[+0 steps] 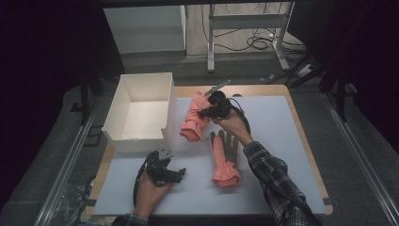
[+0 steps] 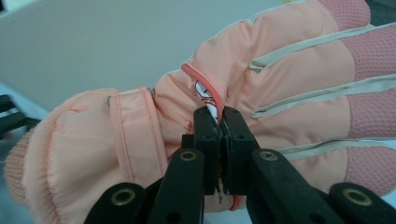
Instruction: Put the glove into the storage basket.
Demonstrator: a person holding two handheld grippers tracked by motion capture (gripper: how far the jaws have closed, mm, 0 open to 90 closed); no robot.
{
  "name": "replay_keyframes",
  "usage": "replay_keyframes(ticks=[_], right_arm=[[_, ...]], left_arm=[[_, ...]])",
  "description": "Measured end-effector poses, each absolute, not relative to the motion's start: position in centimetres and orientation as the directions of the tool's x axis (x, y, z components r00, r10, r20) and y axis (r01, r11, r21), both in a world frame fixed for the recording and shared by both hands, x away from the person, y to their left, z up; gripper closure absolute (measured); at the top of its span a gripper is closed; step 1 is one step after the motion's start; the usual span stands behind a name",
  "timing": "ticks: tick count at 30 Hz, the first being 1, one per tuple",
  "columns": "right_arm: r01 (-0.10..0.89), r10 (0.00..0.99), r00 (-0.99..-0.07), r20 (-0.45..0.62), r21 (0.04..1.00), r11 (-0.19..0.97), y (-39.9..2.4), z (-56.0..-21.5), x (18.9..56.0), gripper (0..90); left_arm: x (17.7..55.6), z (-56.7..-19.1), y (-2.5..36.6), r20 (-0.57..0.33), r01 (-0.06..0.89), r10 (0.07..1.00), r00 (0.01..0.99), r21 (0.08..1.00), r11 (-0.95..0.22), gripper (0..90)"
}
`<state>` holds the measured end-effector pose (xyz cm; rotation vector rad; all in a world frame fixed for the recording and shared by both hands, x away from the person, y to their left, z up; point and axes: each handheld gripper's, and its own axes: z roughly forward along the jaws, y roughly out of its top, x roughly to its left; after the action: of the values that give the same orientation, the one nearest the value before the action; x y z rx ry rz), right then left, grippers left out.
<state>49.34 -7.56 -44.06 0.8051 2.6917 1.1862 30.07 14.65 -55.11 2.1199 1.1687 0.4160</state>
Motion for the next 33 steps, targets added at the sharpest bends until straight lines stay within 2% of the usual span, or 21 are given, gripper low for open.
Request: replay_keyframes(ticks=[13, 22, 33], right_arm=[[0.373, 0.426, -0.896, 0.123, 0.728, 0.576, -10.3, -41.4, 46.1, 85.6], [0.337, 0.373, -0.92, 0.12, 0.73, 0.595, -13.9, -40.2, 43.4, 85.6], [0.305, 0.318, -0.941, 0.116, 0.698, 0.648, -16.7, -40.5, 40.1, 85.4]], left_arm=[[30.1, -55.1, 14.6, -0.042, 0.622, 0.836, 0.547, 0.689, -0.372, 1.3], [30.1, -55.1, 14.6, -0.045, 0.623, 0.838, 0.544, 0.691, -0.368, 1.3], [30.1, -55.1, 14.6, -0.043, 0.621, 0.837, 0.545, 0.692, -0.369, 1.3]])
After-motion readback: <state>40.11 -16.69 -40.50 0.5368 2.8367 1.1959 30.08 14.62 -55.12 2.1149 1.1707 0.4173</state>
